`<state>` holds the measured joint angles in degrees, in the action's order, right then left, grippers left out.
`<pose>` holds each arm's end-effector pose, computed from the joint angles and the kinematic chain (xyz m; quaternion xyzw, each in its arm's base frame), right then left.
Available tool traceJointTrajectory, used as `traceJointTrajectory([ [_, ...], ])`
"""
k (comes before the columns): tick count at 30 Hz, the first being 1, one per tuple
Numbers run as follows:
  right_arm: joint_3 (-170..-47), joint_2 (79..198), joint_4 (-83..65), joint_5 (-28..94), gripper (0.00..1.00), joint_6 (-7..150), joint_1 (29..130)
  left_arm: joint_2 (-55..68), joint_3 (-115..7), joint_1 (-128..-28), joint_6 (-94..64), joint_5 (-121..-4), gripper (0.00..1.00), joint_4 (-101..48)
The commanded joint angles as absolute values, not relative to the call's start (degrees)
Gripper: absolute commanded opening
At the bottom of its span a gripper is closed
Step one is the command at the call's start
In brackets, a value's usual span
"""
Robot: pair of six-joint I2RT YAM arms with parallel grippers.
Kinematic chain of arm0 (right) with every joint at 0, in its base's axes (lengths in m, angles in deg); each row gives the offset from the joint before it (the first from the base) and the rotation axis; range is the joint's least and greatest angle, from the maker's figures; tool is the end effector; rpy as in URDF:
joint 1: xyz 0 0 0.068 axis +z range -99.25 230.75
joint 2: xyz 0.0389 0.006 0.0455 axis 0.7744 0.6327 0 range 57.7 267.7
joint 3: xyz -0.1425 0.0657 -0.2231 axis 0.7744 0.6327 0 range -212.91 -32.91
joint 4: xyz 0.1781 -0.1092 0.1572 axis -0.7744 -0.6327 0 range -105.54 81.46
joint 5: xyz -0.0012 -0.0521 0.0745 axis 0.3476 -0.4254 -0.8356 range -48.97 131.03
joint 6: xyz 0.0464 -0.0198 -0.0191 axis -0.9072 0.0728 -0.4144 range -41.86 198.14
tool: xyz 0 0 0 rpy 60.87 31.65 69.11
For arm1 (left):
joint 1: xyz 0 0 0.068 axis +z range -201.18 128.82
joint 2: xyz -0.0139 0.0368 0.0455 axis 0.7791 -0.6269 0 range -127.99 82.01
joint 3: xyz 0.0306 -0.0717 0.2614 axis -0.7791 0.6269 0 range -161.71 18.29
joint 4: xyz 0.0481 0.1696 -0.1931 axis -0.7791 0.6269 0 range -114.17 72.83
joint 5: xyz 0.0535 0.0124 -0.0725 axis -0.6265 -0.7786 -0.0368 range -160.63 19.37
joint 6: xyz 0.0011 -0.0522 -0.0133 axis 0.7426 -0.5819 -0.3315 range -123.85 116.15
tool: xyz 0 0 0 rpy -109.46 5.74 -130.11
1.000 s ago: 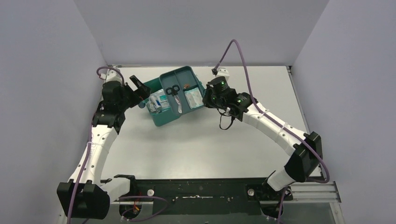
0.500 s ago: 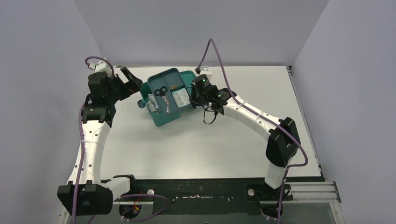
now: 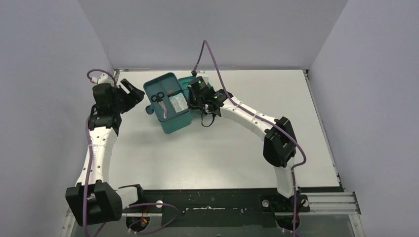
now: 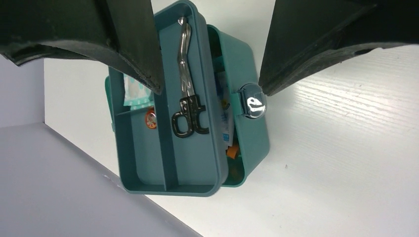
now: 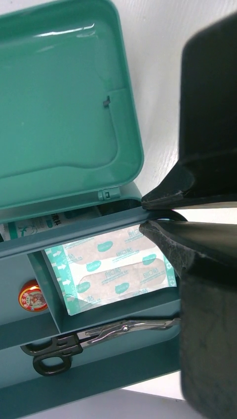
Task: Organize the medicine kit
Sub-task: Place the medicine box compartment inside the medicine box.
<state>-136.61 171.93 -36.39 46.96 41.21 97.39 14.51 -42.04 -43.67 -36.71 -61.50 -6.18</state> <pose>0.3225 0.3363 0.3005 -0.0537 0.8978 0.2549 0.3552 0.2668 0.0295 0.3400 -0.2503 0.8045 -0.1828 0.5066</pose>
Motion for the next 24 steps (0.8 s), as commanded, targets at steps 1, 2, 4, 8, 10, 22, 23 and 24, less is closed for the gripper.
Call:
traceJointTrajectory([
  [1, -142.36, 174.31, -36.98, 46.03, 0.00, 40.54, 97.95, 14.13, -39.55, -43.24, -38.37, -58.25, 0.66, -15.40],
  [2, -142.59, 174.69, -37.30, 46.15, 0.00, 40.60, 97.95, 13.95, -38.44, -43.26, -39.32, -58.05, 0.63, -17.19],
  [4, -142.44, 175.01, -37.44, 46.44, 0.01, 40.29, 97.97, 13.14, -36.30, -43.29, -41.01, -56.97, 0.58, -20.83],
  [8, -142.33, 175.50, -37.62, 47.34, 0.03, 39.25, 97.95, 9.39, -36.31, -43.36, -40.44, -57.02, 0.56, -21.54],
  [10, -142.24, 175.83, -37.73, 48.05, 0.03, 39.20, 97.91, 7.32, -35.67, -43.29, -39.70, -57.44, 0.56, -22.90],
  [22, -143.05, 177.75, -37.90, 47.40, 0.06, 40.08, 96.29, -1.16, -35.98, -43.09, -37.26, -54.87, 0.50, -27.86],
  [23, -143.29, 177.75, -37.75, 47.41, 0.05, 40.04, 96.18, -1.52, -36.23, -43.09, -37.03, -54.82, 0.50, -27.68],
  [24, -143.48, 177.75, -37.64, 47.51, 0.04, 39.83, 96.11, -1.85, -36.48, -43.09, -36.91, -54.85, 0.49, -27.49],
])
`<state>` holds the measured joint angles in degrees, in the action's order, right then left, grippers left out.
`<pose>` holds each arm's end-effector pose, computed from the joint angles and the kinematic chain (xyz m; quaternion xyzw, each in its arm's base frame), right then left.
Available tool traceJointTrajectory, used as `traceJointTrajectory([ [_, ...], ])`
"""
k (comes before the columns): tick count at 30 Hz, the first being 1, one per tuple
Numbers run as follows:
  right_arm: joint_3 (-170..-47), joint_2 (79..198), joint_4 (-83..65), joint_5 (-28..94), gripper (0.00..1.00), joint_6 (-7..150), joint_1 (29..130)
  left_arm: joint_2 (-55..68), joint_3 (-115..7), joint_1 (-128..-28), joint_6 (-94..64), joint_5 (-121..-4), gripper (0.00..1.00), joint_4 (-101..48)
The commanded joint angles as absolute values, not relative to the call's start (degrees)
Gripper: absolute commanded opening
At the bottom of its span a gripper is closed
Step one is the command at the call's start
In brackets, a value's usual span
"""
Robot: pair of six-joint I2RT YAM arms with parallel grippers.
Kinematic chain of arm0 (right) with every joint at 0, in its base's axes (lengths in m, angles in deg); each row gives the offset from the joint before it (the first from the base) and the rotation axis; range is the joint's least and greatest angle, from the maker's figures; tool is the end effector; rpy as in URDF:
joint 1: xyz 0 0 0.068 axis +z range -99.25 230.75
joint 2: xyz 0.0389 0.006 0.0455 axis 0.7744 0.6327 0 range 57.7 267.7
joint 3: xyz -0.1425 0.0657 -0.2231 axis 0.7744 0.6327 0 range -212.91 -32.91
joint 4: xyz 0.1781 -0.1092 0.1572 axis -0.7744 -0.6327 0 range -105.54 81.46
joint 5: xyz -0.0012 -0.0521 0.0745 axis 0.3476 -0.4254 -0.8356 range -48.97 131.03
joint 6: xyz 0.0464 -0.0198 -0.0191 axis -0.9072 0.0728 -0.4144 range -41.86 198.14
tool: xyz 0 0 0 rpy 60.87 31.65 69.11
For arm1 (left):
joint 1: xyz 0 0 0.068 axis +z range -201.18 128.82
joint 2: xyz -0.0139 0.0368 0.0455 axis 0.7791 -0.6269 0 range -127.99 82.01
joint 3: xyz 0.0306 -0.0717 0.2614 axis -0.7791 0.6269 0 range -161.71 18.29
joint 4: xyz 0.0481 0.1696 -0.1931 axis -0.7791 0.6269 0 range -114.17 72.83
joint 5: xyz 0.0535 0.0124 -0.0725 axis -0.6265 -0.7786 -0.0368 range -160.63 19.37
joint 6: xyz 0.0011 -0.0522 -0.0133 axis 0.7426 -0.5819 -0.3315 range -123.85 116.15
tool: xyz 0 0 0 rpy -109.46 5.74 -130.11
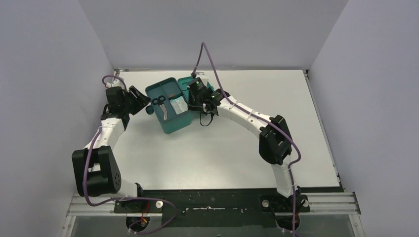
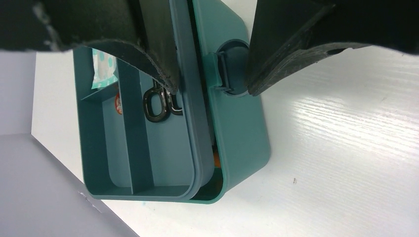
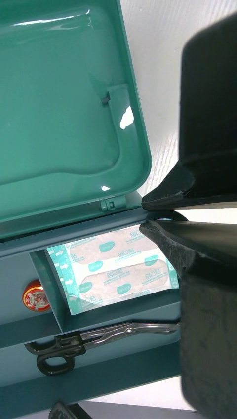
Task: Organize the medicine kit
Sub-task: Place the medicine box compartment inside the medicine box.
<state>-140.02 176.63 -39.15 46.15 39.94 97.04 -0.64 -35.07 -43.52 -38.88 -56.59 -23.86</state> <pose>0.3343 0.3452 0.2792 -0.0466 0.9132 0.2405 0.3257 0.3219 0.0346 0.2542 -0.2549 0.8214 -0.2207 0.4601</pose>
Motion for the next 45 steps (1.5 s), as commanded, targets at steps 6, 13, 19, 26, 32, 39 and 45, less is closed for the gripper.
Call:
traceJointTrajectory([
  [6, -143.61, 178.09, -36.27, 46.25, 0.02, 38.45, 96.06, -3.50, -37.97, -43.09, -37.51, -55.32, 0.48, -26.83],
  [13, -144.40, 180.00, -35.47, 45.59, 0.03, 37.24, 96.01, -4.83, -39.89, -43.06, -35.42, -56.67, 0.49, -24.26],
  [19, -143.74, 180.25, -34.90, 45.47, 0.12, 36.79, 96.19, -6.05, -40.64, -43.00, -35.15, -56.49, 0.45, -22.05],
  [26, -141.19, 177.24, -34.77, 46.02, 0.16, 37.23, 96.28, -7.68, -41.55, -43.00, -33.94, -56.19, 0.43, -19.69],
  [32, -137.25, 174.92, -34.99, 46.74, 0.23, 37.23, 96.24, -8.39, -41.49, -43.00, -32.96, -55.89, 0.39, -18.98],
  [39, -135.52, 175.25, -36.83, 47.09, 0.30, 38.14, 96.46, -8.67, -41.38, -43.04, -32.87, -52.91, 0.38, -20.26],
  [45, -133.25, 175.75, -36.33, 47.06, 0.30, 38.49, 96.20, -10.26, -42.20, -43.00, -31.84, -53.14, 0.39, -19.06],
])
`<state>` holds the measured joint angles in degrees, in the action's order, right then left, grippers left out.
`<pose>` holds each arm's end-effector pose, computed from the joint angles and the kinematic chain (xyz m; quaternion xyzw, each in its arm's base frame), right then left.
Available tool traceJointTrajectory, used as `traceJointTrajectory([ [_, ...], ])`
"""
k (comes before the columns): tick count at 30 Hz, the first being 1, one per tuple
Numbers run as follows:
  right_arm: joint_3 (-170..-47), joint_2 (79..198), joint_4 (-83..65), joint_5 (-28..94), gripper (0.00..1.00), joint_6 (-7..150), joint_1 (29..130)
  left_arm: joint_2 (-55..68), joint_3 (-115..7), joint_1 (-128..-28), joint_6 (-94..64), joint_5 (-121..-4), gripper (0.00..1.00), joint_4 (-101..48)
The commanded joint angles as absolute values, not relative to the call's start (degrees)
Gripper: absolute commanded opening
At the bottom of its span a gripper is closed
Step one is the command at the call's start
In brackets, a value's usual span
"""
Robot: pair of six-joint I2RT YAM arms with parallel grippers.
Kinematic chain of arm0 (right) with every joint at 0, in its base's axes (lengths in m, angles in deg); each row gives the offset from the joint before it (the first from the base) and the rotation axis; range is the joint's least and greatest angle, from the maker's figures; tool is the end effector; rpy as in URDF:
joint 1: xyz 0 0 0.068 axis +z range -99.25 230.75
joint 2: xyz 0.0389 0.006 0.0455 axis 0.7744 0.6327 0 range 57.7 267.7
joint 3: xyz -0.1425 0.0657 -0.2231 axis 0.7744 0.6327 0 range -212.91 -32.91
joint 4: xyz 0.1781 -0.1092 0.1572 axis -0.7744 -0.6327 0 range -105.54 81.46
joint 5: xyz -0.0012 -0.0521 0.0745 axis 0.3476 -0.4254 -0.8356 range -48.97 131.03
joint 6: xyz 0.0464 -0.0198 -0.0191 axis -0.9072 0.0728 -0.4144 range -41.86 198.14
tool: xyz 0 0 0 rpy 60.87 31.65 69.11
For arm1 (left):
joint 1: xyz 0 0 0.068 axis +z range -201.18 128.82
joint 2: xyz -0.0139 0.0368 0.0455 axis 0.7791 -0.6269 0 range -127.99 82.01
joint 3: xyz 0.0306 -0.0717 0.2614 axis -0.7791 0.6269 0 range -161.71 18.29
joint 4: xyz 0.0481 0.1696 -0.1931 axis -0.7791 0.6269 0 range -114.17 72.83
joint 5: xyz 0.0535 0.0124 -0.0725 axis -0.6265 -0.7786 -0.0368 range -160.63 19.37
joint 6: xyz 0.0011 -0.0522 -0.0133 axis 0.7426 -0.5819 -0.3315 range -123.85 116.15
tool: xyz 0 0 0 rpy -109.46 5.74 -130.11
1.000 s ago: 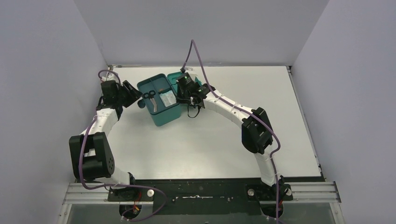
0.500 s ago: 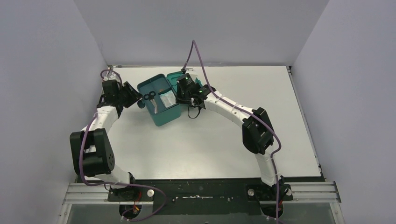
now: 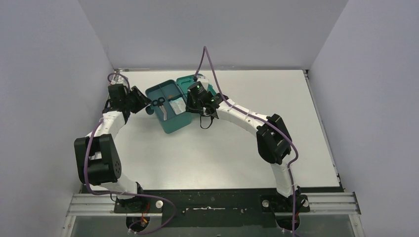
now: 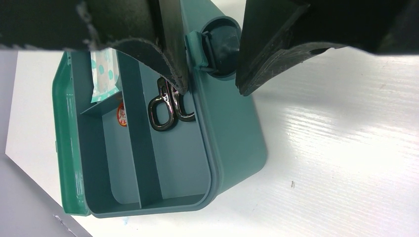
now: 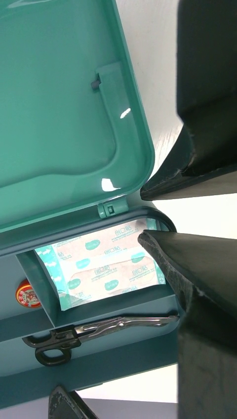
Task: Organize the medicine kit
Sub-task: Place the medicine box compartment inside the medicine box.
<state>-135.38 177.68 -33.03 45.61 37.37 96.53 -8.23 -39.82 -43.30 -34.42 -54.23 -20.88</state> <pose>0.3402 0.3456 0.2524 -0.0237 0.9127 0.2519 0.3209 0.3468 0.0379 0.2353 -0.2279 0.8521 -0.2135 0.4200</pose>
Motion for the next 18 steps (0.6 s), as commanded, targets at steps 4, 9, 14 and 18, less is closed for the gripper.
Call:
traceJointTrajectory([
  [4, -132.89, 175.73, -36.22, 47.40, 0.30, 38.94, 95.86, -11.59, -43.28, -42.92, -31.69, -53.39, 0.40, -18.11],
  [9, -132.07, 175.12, -36.23, 46.12, 0.31, 38.71, 95.23, -13.94, -46.21, -42.98, -30.48, -54.75, 0.43, -14.09],
  [14, -131.89, 172.99, -36.16, 44.90, 0.31, 38.39, 95.23, -12.62, -46.55, -43.23, -30.02, -53.10, 0.43, -12.38],
  [18, -130.67, 170.21, -35.50, 43.91, 0.31, 37.94, 95.22, -10.39, -46.54, -44.23, -29.57, -52.36, 0.42, -10.54],
])
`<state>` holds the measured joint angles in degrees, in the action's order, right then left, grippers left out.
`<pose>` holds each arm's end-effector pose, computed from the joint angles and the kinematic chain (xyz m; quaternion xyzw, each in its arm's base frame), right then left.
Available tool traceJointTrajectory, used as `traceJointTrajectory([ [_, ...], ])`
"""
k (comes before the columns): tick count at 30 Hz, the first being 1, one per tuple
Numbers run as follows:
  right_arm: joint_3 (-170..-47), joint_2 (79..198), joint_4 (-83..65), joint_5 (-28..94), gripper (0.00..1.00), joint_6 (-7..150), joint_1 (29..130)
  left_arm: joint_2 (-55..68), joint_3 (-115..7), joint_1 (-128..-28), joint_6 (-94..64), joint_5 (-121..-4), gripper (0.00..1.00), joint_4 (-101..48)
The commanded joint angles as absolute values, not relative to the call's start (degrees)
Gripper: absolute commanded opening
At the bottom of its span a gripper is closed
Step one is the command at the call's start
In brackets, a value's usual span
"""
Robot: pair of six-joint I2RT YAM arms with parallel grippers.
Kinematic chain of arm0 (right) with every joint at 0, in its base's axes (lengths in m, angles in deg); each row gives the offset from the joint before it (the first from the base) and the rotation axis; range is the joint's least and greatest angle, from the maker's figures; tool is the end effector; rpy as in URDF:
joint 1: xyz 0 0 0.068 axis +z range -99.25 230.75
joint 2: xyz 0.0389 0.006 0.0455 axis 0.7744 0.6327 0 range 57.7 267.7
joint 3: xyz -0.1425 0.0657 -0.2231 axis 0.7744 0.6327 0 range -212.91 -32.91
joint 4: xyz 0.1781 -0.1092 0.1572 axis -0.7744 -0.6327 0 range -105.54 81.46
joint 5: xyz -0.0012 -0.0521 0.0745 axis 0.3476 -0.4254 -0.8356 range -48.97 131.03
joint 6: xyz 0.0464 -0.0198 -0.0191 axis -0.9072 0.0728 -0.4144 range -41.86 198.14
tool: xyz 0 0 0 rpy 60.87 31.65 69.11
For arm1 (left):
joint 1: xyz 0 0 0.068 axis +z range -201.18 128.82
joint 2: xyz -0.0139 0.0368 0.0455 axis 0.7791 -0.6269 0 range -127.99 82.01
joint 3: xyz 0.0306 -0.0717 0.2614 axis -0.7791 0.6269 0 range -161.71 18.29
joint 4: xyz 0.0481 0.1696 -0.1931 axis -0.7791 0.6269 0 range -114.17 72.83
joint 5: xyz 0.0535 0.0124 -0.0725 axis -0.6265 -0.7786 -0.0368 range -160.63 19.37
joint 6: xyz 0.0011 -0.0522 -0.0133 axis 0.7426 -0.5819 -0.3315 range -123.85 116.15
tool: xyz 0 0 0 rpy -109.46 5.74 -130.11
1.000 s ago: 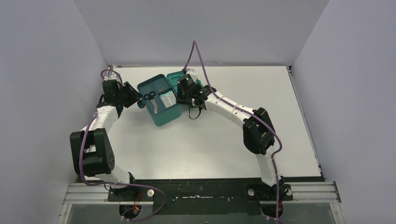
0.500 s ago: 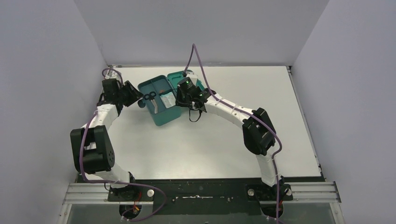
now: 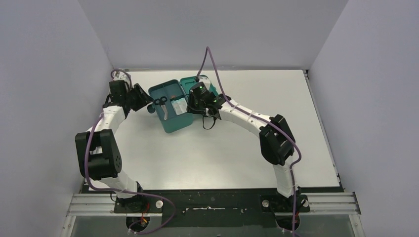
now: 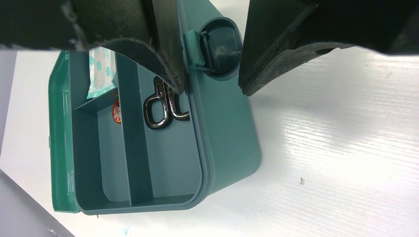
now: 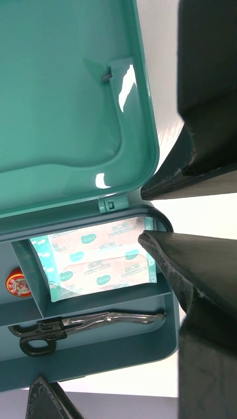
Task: Organize the medicine kit
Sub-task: Place the medicine box compartment inside the medicine box, then close the medicine box at the center of the board.
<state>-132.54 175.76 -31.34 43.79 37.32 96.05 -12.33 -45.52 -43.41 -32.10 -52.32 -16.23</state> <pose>0.3373 0.3386 0.2537 -0.0257 0.9103 0.2657 0.3165 0.3641 0.0384 0.2369 -0.2091 0.8670 -0.2173 0.3968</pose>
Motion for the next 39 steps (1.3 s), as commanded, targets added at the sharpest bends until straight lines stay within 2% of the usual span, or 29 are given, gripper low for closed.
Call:
traceJointTrajectory([
  [1, -130.44, 169.52, -35.33, 43.73, 0.31, 37.82, 95.16, -9.76, -46.14, -44.46, -29.69, -51.74, 0.42, -10.57],
  [4, -128.92, 167.08, -34.43, 42.83, 0.31, 37.25, 95.04, -8.58, -45.27, -44.50, -31.03, -49.34, 0.42, -10.55],
  [6, -127.82, 165.56, -33.78, 41.89, 0.33, 36.90, 94.76, -7.34, -45.42, -44.50, -31.62, -49.77, 0.45, -9.79],
  [8, -127.07, 164.19, -33.52, 42.01, 0.43, 36.70, 94.70, -6.00, -46.40, -44.43, -31.65, -51.68, 0.54, -8.73],
  [10, -126.52, 162.82, -33.58, 42.58, 0.51, 36.57, 94.47, -4.96, -47.77, -44.41, -31.98, -52.51, 0.58, -8.79],
  [14, -124.25, 159.47, -31.71, 44.32, 0.57, 38.58, 93.60, -3.76, -51.14, -44.58, -33.10, -53.47, 0.60, -9.64],
  [20, -115.98, 154.06, -26.03, 44.90, 0.86, 38.42, 89.76, -0.51, -52.07, -48.45, -32.06, -57.18, 0.60, -17.51],
  [24, -111.73, 151.62, -21.80, 45.90, 0.99, 39.18, 86.96, -2.93, -54.10, -50.70, -32.07, -53.55, 0.58, -18.76],
  [32, -100.95, 147.89, -6.75, 34.15, 1.00, 38.68, 81.57, -11.33, -57.04, -54.95, -31.27, -45.83, 0.47, -18.84],
  [39, -101.57, 149.55, -7.62, 33.09, 0.98, 38.58, 81.40, -15.46, -57.58, -55.84, -30.84, -44.66, 0.38, -20.11],
])
